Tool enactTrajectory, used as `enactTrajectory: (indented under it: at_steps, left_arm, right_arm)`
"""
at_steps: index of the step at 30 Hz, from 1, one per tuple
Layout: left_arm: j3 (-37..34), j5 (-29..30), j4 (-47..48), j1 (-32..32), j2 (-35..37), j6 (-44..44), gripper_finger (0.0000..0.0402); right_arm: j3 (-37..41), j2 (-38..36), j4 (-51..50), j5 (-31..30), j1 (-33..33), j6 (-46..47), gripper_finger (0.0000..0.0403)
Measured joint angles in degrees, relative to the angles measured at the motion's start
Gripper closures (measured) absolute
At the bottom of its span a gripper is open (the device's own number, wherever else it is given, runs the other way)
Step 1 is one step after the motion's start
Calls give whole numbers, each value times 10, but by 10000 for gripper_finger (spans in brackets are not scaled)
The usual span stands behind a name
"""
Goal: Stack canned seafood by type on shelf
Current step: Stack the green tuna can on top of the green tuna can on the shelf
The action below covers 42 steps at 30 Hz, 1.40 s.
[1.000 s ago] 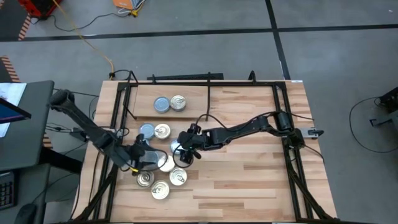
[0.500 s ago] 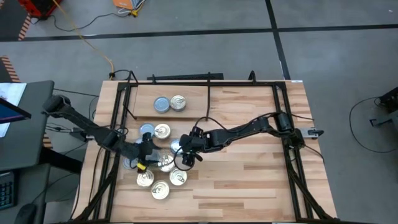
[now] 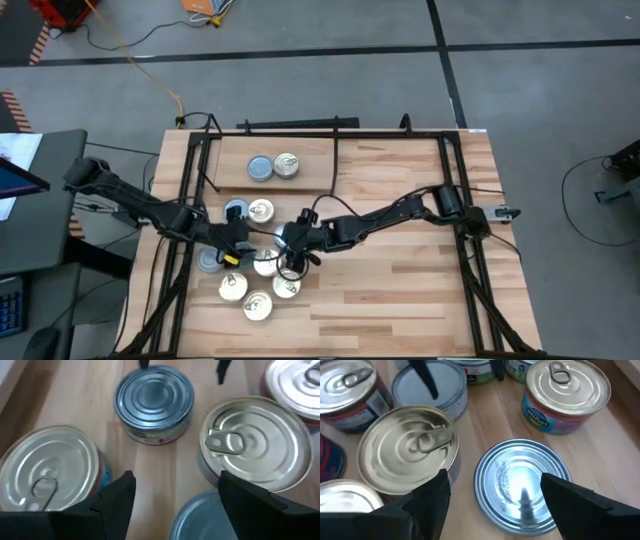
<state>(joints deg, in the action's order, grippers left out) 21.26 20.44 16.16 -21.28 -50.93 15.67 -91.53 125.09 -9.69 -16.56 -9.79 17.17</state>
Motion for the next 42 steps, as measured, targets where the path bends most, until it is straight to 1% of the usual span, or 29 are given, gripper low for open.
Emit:
enactTrajectory:
  at_steps: [3, 6, 9, 12, 15, 17, 19, 21, 26, 32, 37, 42]
  left_arm:
    - [0, 17, -5, 0, -1, -5, 132]
    - [0, 17, -13, 0, -1, -4, 132]
    - [0, 3, -24, -1, -1, 11, 132]
    - [0, -32, -51, -1, -1, 42, 132]
    - [0, -56, -83, -1, -1, 49, 132]
    - [0, -58, -98, -1, -1, 41, 132]
    - [0, -58, -106, -1, -1, 36, 132]
    - [0, -58, -106, -1, -1, 36, 132]
    - [0, -85, -92, -1, 0, 35, 132]
    - [0, -130, -88, -1, 37, 21, 132]
    - [0, -108, -77, -1, 50, 24, 132]
    - [0, -82, -84, -1, 50, 24, 132]
  right_arm:
    - [-1, -2, -25, -20, -4, -7, 70]
    - [0, -1, -45, -22, -4, -8, 70]
    - [0, -1, -75, -22, -3, -7, 70]
    - [2, -1, -85, -22, 0, -7, 70]
    - [1, -9, -76, 0, 8, 9, 70]
    - [-6, -12, -72, 28, 16, 23, 70]
    - [-7, -12, -73, 42, 23, 27, 70]
    - [-6, -11, -74, 45, 27, 28, 69]
    - [-9, -14, -78, 48, 32, 26, 64]
    - [-22, -19, -47, 62, 30, -17, 60]
    - [-21, -11, -53, 59, 29, -25, 62]
    - [-21, -11, -33, 2, 18, -27, 67]
